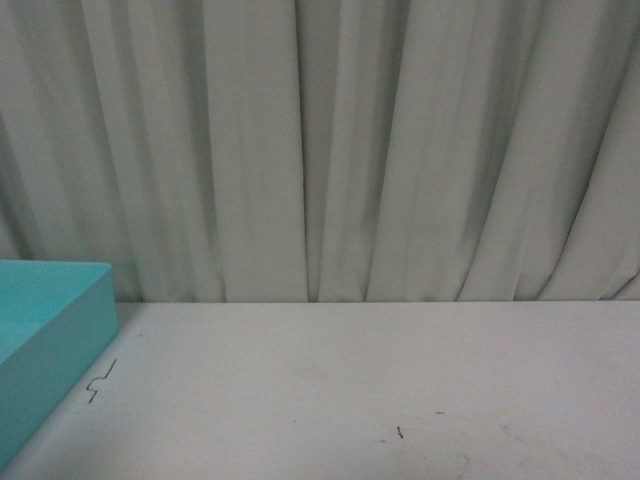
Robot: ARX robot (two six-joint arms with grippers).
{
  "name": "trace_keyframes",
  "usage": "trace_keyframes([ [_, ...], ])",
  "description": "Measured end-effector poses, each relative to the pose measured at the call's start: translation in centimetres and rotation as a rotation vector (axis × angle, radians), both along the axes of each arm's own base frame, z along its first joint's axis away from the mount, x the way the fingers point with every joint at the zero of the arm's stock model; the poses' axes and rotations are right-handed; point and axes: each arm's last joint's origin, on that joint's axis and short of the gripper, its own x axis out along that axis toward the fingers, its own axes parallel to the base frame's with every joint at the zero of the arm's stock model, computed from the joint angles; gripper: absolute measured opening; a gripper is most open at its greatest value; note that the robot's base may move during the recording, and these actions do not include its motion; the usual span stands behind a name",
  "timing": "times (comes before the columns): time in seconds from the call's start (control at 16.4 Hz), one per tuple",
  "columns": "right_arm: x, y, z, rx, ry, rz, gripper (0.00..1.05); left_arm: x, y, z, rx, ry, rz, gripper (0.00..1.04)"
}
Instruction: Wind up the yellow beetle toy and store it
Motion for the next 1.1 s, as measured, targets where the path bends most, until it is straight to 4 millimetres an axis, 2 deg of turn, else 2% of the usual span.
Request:
trace_keyframes([
  [0.43, 0.0, 0.0, 0.0, 0.0, 0.0, 0.0, 0.98, -2.3, 0.0, -1.5, 0.0, -0.002, 0.0, 0.02],
  [0.49, 0.0, 0.0, 0.0, 0.0, 0.0, 0.0, 0.98, -2.8, 0.0, -2.2, 0.0, -0.007, 0.0, 0.02],
  [0.55, 0.0, 0.0, 0.0, 0.0, 0.0, 0.0, 0.98, -3.4, 0.0, -2.1, 0.0, -0.013, 0.0, 0.02],
  [0.91, 0.0, 0.0, 0.0, 0.0, 0.0, 0.0, 0.98, -4.1, 0.0, -2.1, 0.0, -0.017, 0.001, 0.02],
  [1.04, 0.0, 0.0, 0.0, 0.0, 0.0, 0.0, 0.98, -4.9, 0.0, -2.8, 0.0, 0.04, -0.002, 0.02],
  [1.1, 0.0, 0.0, 0.0, 0.0, 0.0, 0.0, 0.98, -5.2, 0.0, -2.3, 0.0, -0.016, 0.0, 0.02],
])
